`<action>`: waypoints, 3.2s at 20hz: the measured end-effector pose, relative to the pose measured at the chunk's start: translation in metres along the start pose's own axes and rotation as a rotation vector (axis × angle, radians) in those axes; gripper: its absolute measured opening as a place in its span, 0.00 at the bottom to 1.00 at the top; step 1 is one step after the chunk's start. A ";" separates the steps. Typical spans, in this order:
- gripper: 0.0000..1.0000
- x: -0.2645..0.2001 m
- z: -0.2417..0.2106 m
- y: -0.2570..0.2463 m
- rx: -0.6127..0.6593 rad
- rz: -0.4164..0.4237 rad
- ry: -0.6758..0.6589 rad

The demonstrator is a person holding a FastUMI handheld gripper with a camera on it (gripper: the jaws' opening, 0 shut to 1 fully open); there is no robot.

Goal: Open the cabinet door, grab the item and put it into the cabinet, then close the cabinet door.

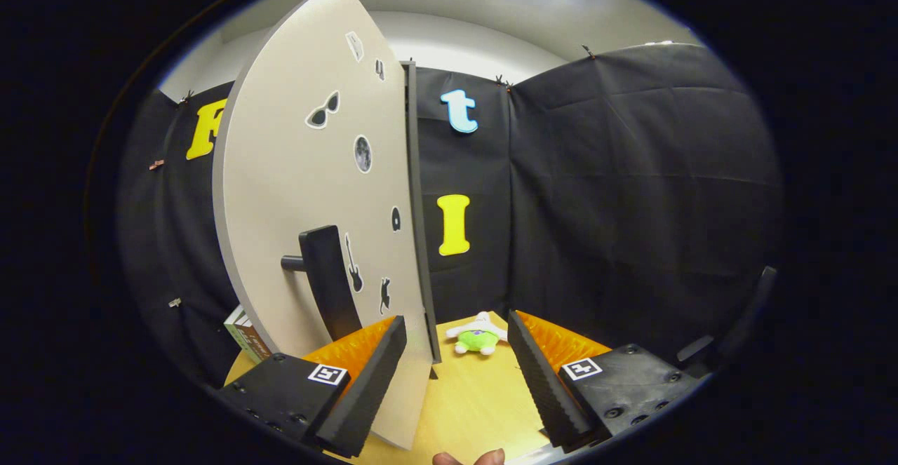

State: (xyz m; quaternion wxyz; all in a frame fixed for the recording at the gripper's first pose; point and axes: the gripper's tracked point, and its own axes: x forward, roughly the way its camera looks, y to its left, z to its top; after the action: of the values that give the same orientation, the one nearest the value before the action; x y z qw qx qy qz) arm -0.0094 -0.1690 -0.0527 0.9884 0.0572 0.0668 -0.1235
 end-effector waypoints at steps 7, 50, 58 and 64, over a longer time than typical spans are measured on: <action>0.96 0.007 -0.017 0.105 -0.025 0.228 0.059; 0.95 -0.007 -0.017 0.151 -0.076 0.308 -0.017; 0.96 -0.007 -0.027 0.145 -0.067 0.294 0.008; 0.95 -0.004 -0.023 0.144 -0.058 0.290 0.003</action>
State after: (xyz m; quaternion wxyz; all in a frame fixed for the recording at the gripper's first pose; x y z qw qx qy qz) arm 0.0207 -0.0262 -0.0605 0.9970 0.0379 0.0629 0.0224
